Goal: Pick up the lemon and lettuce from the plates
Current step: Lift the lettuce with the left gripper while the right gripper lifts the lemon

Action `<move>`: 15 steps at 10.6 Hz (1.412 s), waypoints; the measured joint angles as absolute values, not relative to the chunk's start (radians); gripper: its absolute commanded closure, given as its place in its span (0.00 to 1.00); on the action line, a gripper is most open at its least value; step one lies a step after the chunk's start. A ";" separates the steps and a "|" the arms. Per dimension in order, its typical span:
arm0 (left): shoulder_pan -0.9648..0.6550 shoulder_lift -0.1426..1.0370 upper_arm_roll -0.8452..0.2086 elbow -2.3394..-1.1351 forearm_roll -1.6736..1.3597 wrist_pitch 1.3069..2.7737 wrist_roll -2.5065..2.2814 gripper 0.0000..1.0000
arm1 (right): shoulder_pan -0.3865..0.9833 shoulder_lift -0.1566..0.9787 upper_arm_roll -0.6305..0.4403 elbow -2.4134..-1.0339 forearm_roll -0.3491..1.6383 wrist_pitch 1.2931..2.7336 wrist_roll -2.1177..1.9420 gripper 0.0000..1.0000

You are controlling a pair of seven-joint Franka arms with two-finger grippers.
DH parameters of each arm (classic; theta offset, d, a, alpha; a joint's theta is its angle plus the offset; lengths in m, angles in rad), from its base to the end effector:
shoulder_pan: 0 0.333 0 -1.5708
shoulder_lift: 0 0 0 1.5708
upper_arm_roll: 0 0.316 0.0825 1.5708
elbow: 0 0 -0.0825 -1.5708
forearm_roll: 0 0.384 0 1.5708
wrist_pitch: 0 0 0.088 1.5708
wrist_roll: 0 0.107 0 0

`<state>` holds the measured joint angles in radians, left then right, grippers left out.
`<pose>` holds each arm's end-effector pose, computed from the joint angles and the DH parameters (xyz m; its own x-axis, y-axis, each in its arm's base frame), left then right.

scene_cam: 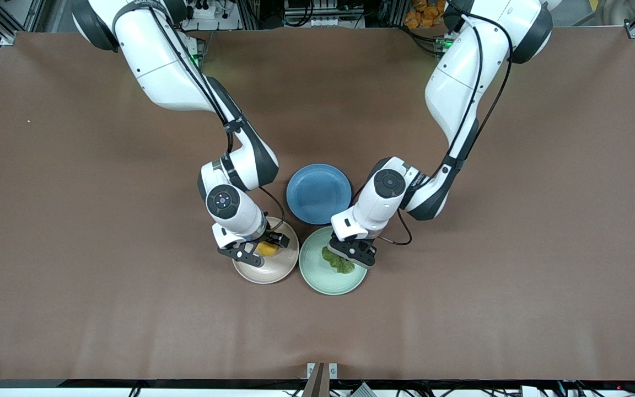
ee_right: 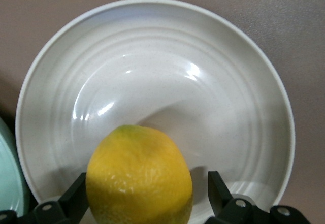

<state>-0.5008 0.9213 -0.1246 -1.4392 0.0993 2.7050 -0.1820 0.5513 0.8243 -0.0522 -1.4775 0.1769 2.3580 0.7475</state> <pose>0.6184 -0.4247 0.1766 0.8515 -0.4039 0.3344 -0.4557 -0.8855 0.0908 0.6305 0.3539 0.1909 0.9387 -0.3438 -0.0243 -0.3444 -0.9330 -0.1047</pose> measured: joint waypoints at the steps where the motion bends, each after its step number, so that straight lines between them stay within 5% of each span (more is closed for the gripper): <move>1: -0.501 0.920 -0.125 -1.437 0.099 2.697 -0.182 1.00 | 0.552 0.827 -0.052 -1.477 0.177 2.364 0.747 0.00; 7: -0.503 0.865 -0.127 -1.413 0.089 2.599 -0.183 1.00 | 0.556 0.853 -0.052 -1.475 0.177 2.418 0.748 0.02; 11: -0.465 0.718 -0.115 -1.405 0.001 2.447 -0.187 1.00 | 0.557 0.853 -0.054 -1.474 0.176 2.417 0.748 0.33; 15: -0.275 0.607 -0.114 -1.406 0.000 2.207 -0.097 1.00 | 0.556 0.853 -0.056 -1.473 0.176 2.414 0.749 0.41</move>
<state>-0.2750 0.6066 -0.1137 -1.4056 0.0003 2.2068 -0.0973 0.5563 0.8526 -0.0558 -1.4734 0.1765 2.4145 0.7486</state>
